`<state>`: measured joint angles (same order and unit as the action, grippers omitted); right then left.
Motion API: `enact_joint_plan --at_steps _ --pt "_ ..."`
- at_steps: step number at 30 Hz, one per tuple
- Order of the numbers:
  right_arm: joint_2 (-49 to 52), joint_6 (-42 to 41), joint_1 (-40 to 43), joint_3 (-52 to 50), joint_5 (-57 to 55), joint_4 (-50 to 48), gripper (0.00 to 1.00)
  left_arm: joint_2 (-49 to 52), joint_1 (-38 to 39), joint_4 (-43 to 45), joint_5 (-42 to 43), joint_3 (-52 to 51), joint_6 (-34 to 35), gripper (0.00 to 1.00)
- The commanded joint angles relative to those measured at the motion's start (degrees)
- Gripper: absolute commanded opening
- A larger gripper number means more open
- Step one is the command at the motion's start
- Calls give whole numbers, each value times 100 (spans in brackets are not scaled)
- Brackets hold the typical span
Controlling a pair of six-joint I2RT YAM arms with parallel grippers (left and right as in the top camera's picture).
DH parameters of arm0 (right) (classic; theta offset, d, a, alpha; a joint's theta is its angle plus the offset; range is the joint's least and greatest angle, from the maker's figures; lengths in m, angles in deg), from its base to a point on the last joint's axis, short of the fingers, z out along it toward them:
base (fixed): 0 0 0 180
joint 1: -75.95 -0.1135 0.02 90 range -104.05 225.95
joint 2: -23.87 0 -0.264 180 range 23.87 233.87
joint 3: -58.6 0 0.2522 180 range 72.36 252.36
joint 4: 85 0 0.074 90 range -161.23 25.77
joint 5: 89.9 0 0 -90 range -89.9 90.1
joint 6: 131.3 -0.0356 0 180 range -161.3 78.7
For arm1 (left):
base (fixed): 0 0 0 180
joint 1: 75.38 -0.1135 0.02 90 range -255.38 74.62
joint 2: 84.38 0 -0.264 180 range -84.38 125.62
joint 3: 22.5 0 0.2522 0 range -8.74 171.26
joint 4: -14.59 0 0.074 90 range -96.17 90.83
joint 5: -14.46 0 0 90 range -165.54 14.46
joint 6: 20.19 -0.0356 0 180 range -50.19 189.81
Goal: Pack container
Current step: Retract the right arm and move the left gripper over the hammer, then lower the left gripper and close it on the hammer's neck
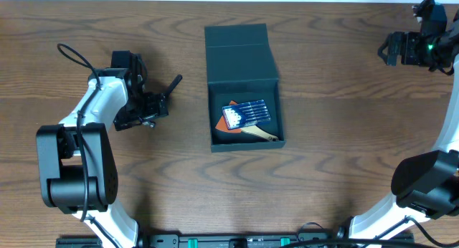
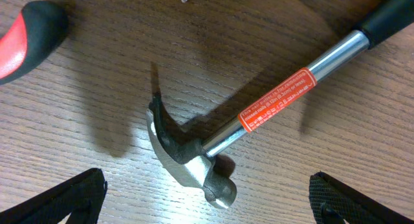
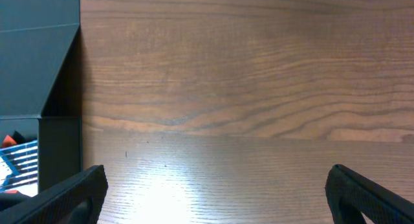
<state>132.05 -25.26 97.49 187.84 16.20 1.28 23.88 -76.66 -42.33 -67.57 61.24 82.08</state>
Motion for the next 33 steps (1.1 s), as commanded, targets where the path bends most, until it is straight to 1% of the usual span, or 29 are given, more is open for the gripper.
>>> enact_joint_plan --at_steps 1,16,27,31,33 --pt "48 -13 -59 -15 87 17 99 13 7 9 -179 -2 129 99" --pt "48 -13 -59 -15 85 15 99 393 57 22 -326 -2 332 99" --pt "48 -13 -59 -15 87 22 99 409 61 39 -398 -2 361 100" --pt "48 -13 -59 -15 87 55 99 409 61 44 -592 -44 608 99" --pt "48 -13 -59 -15 87 61 99 409 61 42 -588 -48 608 98"
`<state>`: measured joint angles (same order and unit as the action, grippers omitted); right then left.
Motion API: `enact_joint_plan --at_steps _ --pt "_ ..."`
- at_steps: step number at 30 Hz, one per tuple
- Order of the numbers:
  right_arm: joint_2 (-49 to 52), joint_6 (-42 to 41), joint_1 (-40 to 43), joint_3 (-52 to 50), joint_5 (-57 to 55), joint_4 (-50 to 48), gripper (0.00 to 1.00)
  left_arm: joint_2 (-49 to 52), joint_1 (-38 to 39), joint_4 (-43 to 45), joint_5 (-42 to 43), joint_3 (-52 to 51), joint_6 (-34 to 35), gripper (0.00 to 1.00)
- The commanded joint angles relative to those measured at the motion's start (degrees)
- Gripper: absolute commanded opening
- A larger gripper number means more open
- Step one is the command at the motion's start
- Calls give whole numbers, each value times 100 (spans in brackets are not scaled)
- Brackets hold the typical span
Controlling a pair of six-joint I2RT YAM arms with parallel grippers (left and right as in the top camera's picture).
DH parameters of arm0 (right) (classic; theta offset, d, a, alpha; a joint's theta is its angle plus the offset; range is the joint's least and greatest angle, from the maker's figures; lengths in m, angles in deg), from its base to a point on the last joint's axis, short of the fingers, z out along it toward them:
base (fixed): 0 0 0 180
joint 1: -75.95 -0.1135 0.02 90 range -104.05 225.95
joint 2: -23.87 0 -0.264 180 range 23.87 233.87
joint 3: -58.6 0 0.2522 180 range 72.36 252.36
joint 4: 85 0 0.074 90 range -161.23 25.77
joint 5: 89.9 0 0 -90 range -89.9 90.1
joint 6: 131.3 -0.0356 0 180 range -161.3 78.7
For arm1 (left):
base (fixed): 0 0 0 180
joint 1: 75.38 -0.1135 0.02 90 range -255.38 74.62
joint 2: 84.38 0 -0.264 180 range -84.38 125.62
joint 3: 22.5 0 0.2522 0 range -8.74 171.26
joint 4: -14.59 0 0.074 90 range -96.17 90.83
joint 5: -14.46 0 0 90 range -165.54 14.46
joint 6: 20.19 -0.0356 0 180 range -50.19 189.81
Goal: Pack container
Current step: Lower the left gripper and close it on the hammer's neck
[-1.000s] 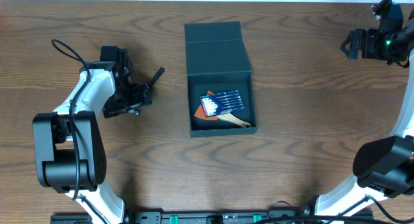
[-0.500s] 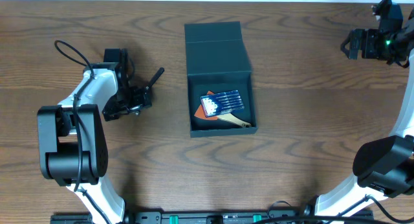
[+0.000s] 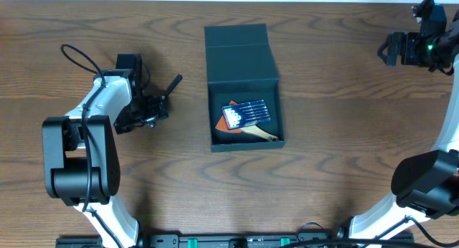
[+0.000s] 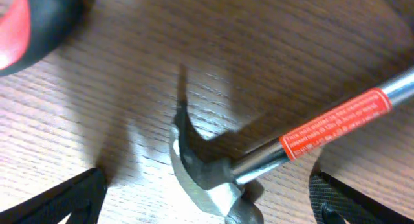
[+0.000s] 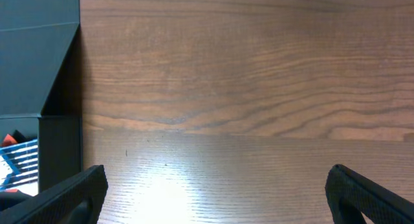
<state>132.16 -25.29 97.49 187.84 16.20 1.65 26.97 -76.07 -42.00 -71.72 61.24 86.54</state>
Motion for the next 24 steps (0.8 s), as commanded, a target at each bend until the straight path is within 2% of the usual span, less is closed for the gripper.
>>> enact_joint_plan --at_steps 1,6,12,24 --pt "37 -11 -59 -15 87 24 99 101 2 11 -173 -48 162 98" --pt "37 -11 -59 -15 87 24 99 101 2 11 -170 -48 162 90" --pt "37 -11 -59 -15 87 24 99 101 2 11 -166 -48 162 68" --pt "37 -11 -59 -15 87 24 99 101 2 17 -166 -48 160 57"
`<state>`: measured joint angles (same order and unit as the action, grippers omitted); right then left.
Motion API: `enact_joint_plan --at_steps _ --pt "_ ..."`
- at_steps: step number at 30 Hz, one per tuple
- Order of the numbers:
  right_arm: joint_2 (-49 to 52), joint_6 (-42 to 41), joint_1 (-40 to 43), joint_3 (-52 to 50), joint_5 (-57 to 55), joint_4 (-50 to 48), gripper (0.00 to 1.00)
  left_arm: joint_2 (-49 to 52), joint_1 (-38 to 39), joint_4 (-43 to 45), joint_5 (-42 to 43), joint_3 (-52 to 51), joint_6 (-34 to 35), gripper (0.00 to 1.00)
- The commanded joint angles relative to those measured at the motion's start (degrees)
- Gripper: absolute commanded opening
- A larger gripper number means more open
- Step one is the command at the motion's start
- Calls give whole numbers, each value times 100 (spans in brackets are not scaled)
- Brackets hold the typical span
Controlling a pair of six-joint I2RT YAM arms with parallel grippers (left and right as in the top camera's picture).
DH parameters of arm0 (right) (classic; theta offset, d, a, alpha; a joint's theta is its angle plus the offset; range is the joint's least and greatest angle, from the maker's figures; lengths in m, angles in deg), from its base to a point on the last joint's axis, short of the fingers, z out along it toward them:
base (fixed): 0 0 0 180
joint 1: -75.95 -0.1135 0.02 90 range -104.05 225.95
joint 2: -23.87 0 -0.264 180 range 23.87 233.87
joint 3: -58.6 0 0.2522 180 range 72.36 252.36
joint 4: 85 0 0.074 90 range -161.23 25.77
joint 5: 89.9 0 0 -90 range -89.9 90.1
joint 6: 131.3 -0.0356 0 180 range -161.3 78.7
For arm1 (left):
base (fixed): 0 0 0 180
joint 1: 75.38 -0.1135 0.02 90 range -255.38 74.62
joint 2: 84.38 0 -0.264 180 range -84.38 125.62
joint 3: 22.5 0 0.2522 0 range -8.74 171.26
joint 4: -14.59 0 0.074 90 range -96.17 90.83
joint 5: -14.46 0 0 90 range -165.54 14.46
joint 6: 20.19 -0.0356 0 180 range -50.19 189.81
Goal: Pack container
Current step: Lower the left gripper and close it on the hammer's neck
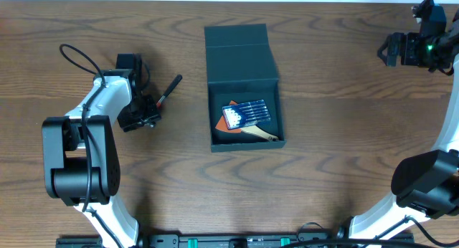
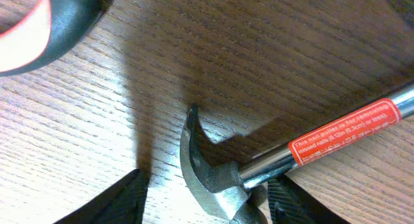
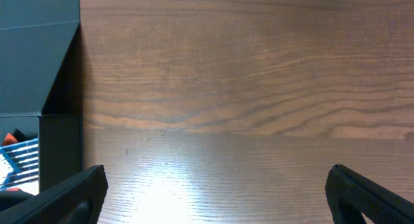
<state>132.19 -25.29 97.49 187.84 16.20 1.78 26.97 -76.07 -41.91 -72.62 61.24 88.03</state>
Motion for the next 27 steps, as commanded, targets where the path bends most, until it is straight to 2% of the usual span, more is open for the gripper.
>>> enact_joint_plan --at_steps 1,12,16,21,27 --pt "35 -11 -59 -15 87 9 99 101 2 22 -76 -48 13 57" --pt "35 -11 -59 -15 87 11 99 101 2 90 -76 -48 11 33" --pt "35 -11 -59 -15 87 11 99 101 2 90 -76 -48 11 31" --pt "35 -11 -59 -15 85 11 99 101 2 92 -79 -48 9 23" --pt "35 -11 -59 -15 85 9 99 101 2 92 -79 -48 9 19"
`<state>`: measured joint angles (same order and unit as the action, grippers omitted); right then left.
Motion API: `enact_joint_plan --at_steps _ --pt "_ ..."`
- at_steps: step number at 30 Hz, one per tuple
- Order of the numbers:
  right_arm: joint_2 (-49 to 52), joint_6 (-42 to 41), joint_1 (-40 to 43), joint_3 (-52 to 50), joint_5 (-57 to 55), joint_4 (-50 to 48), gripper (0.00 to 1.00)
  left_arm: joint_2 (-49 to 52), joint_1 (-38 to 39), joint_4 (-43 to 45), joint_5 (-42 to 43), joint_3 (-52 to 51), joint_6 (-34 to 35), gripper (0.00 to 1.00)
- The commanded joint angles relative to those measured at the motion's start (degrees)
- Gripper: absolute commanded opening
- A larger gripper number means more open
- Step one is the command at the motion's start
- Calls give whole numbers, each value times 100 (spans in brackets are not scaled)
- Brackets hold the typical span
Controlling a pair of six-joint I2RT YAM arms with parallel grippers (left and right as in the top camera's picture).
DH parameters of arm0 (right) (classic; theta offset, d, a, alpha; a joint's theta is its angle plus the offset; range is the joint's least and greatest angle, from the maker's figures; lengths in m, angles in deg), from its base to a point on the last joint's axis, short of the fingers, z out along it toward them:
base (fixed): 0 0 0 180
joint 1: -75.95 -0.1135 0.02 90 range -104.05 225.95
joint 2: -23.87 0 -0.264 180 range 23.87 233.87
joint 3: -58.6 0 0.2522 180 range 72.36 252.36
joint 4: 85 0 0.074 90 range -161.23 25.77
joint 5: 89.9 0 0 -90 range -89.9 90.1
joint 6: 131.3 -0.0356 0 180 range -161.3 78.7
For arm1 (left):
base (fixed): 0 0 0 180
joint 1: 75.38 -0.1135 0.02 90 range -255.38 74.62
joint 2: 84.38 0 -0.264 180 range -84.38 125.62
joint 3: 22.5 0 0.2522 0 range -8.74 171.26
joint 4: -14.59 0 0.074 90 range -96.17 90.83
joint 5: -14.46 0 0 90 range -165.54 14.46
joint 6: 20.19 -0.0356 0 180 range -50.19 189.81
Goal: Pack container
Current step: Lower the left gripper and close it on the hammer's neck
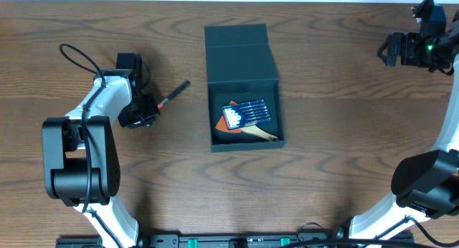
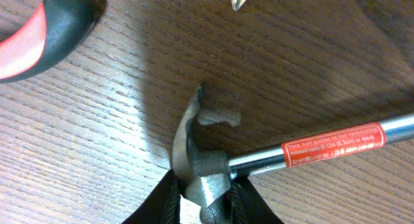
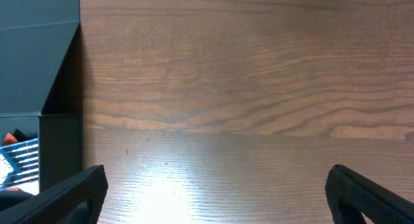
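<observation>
A claw hammer [image 2: 194,153] with a steel head, a chrome shaft with an orange label and a black grip lies left of the box; its grip [image 1: 174,90] sticks out from my left gripper. My left gripper [image 2: 202,204] is shut on the hammer's head, also seen from overhead [image 1: 141,112]. The dark green box [image 1: 211,119] stands open in the middle of the table, lid folded back. It holds a blue card of bits [image 1: 247,114] and a wooden-handled tool. My right gripper [image 3: 217,198] hangs open over bare wood at the far right [image 1: 393,49].
A red and black tool handle [image 2: 39,30] lies on the table just beyond the hammer's head, and a screwdriver tip shows at the top edge. The box's open lid [image 3: 39,49] fills the left of the right wrist view.
My left gripper's jaws, which stood either side of the hammer's head, have shut on it. The hammer's handle has swung a little towards the box. The right arm has not moved.
My left gripper hung wide open above the hammer's head. Then it was lower and closer to the head, still open. After that its jaws stood narrowed on both sides of the head, and now they clamp it. The right gripper stayed open at the far right throughout.
</observation>
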<state>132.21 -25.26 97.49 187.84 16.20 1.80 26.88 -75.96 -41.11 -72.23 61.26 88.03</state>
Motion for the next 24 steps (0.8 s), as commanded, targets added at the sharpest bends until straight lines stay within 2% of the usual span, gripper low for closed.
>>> enact_joint_plan --at_steps 1,5,24 --pt "33 -13 -59 -15 87 9 99 109 -9 11 -118 -50 9 19" --pt "33 -13 -59 -15 87 9 99 109 -9 9 -118 -50 9 7" --pt "33 -13 -59 -15 85 11 99 103 -9 -20 -116 -50 -15 6"
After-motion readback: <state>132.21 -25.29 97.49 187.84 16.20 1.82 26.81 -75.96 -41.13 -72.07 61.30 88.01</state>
